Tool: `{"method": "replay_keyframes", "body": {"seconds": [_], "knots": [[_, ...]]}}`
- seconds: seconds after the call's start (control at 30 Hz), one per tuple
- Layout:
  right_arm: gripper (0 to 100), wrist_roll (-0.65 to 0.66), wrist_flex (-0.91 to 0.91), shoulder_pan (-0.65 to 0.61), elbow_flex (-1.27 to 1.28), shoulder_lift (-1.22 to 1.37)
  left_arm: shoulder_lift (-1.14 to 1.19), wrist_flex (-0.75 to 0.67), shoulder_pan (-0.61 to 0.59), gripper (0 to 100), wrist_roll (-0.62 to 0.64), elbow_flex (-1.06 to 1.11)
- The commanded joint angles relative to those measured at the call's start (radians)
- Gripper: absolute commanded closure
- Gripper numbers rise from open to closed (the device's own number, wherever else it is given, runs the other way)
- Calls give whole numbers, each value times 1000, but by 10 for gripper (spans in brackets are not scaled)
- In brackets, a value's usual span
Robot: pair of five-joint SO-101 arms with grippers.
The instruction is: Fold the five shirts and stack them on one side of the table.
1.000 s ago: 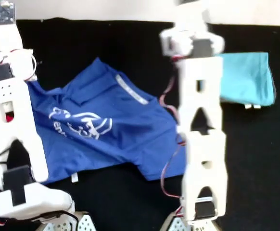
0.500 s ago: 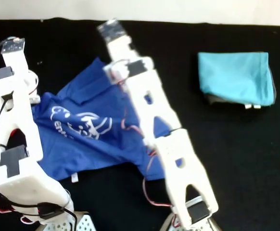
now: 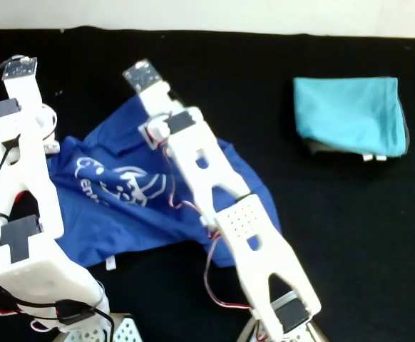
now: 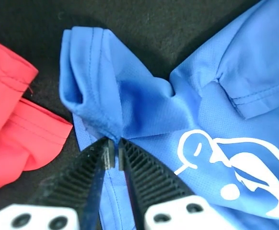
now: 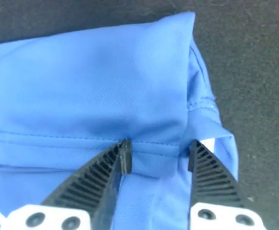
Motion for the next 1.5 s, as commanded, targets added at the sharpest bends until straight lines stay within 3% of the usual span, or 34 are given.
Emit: {"method": "replay_keyframes", "body": {"seconds": [0.0,0.1,0.33,0.5,0.8,1.0,1.2,1.47], "knots": [[854,-3,-27,-13,-25,1,-8,11,-8,992,-8,-7],[998,-3,-56,7,-27,-21,-8,11,-8,992,-8,-5],[992,-3,-51,84,-124,-140,-8,11,-8,992,-8,-5],[992,-3,45,128,-154,-222,-12,25,-8,992,-6,-13],[992,118,367,159,-165,-343,-236,233,87,992,-5,-7],[992,118,562,160,-165,-492,-404,376,137,992,-3,-7],[992,118,702,162,-165,-615,-510,500,134,992,91,-7],[992,112,714,286,-105,-768,-530,551,142,992,184,84]]}}
